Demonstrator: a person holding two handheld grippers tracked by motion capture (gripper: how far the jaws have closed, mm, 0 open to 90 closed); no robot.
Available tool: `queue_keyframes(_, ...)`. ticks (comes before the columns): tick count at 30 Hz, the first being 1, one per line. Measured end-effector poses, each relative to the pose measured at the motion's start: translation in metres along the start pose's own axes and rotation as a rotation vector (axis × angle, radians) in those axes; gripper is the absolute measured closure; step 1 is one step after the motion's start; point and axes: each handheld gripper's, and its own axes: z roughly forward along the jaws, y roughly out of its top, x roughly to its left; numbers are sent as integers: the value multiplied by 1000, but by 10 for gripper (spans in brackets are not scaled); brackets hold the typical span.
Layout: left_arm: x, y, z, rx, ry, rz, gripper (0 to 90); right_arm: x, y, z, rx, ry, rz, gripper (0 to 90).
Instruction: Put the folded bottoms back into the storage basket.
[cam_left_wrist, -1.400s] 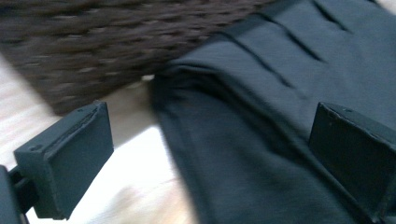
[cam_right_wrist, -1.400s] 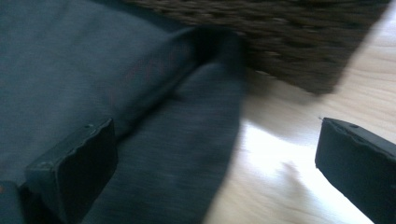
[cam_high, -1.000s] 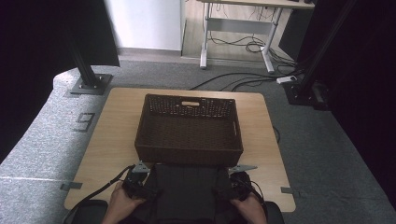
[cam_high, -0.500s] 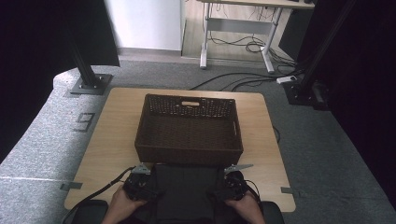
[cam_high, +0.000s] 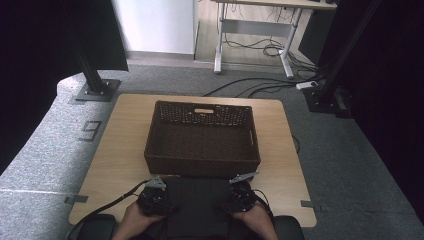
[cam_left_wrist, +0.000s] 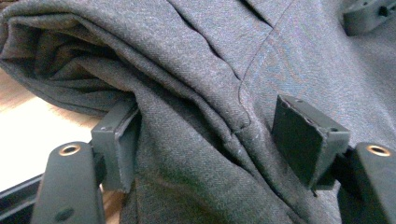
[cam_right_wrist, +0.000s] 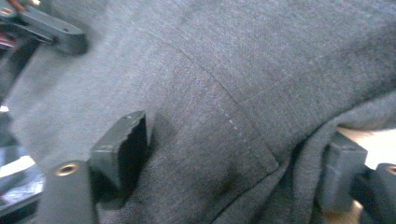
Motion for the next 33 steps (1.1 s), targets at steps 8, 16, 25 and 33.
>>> queue_keyframes(8, 0, 1, 3, -16, -12, 3, 339, -6, 3, 10, -25, 144, 40, 396)
queue_keyframes(16, 1, 3, 7, -29, -16, 3, 407, -1, 8, 25, -34, 201, 37, 473)
queue_keyframes(25, 3, 3, 3, -60, -66, 0, 607, 4, 3, 21, -75, 184, -17, 594)
queue_keyframes(33, 0, 6, -12, -132, -111, 33, 675, 16, 3, 7, -142, 155, -121, 616)
